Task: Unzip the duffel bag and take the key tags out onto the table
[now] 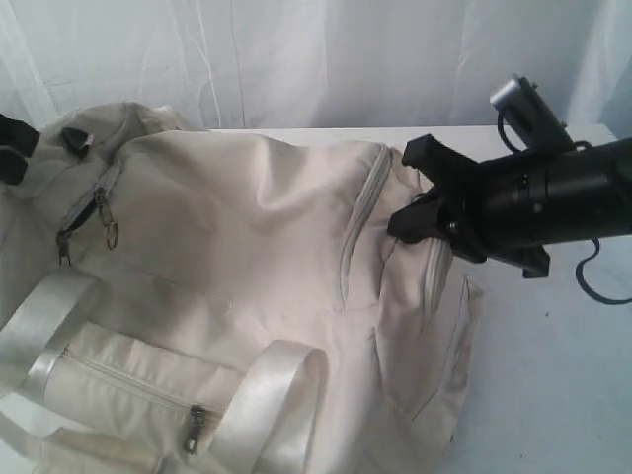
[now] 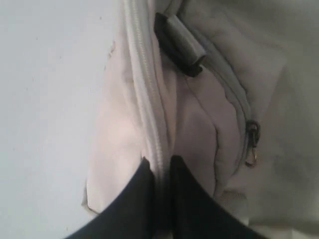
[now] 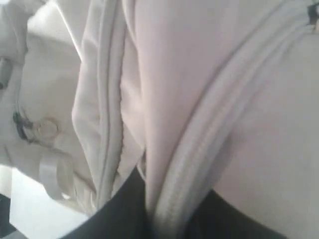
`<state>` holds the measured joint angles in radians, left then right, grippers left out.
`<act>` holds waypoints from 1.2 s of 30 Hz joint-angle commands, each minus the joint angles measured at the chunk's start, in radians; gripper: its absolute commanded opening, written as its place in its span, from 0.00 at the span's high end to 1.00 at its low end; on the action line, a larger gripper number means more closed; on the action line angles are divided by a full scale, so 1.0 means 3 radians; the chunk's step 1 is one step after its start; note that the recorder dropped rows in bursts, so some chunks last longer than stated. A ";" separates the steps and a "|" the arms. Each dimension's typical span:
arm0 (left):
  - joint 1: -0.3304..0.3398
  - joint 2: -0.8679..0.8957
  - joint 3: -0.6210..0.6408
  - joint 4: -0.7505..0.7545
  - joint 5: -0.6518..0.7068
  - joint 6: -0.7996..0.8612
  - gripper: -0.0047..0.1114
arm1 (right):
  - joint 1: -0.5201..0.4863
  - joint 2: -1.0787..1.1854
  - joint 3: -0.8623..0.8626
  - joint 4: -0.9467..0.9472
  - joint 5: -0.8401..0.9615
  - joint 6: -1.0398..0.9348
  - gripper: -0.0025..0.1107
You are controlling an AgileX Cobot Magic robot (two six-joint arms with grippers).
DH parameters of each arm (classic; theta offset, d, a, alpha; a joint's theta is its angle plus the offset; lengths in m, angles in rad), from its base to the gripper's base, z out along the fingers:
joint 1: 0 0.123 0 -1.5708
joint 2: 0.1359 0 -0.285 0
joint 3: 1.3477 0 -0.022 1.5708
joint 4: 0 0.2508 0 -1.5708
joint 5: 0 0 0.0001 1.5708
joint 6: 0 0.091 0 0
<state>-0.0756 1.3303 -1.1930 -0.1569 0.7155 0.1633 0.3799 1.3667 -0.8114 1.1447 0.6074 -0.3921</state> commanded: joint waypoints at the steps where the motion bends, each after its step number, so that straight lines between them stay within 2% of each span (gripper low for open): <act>1: 0.0019 -0.0305 -0.0021 -0.0029 0.0499 -0.0035 0.96 | -0.0016 -0.0106 -0.0255 -0.0003 -0.0286 -0.0102 0.98; 5: 0.0019 -0.0516 -0.0021 0.0072 0.0857 -0.0035 0.96 | -0.0113 -0.0106 -0.0292 -0.0134 -0.0236 -0.0102 0.98; 9: 0.0019 -0.0735 0.0000 0.0455 0.1030 -0.0371 0.96 | -0.0207 -0.0106 -0.0292 -0.0299 -0.0179 -0.0080 0.98; 13: 0.0019 -0.1019 0.0237 0.0553 0.0983 -0.0493 0.96 | -0.0243 -0.0106 -0.0292 -0.0448 -0.0151 -0.0080 0.98; 19: 0.0019 -0.1340 0.0857 0.0553 0.0951 -0.0589 0.96 | -0.0243 -0.0106 -0.0292 -0.0698 -0.0165 -0.0080 0.98; 23: 0.0019 -0.1456 0.1188 0.0553 0.0743 -0.0575 0.96 | -0.0243 -0.0106 -0.0292 -0.1037 -0.0129 0.0134 0.98; 28: 0.0019 -0.1488 0.1297 0.0553 0.0551 -0.0489 0.96 | -0.0243 -0.0106 -0.0292 -0.1316 0.0002 0.0277 0.98; 30: 0.0019 -0.1488 0.1297 0.0553 0.0506 -0.0489 0.96 | -0.0243 -0.0106 -0.0292 -0.1326 0.0043 0.0277 0.94; 32: 0.0019 -0.1488 0.1297 0.0546 0.0460 -0.0489 0.96 | -0.0243 -0.0106 -0.0292 -0.1326 0.0082 0.0277 0.86; 34: 0.0019 -0.1488 0.1297 0.0523 0.0441 -0.0475 0.93 | -0.0243 -0.0106 -0.0292 -0.1331 0.0099 0.0277 0.71; 36: 0.0019 -0.1488 0.1297 0.0523 0.0438 -0.0466 0.85 | -0.0243 -0.0106 -0.0292 -0.1331 0.0124 0.0277 0.55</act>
<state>-0.0716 0.8911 -0.8114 0.0000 0.8212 0.0152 0.3191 1.3493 -0.8876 0.7568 0.6516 -0.3135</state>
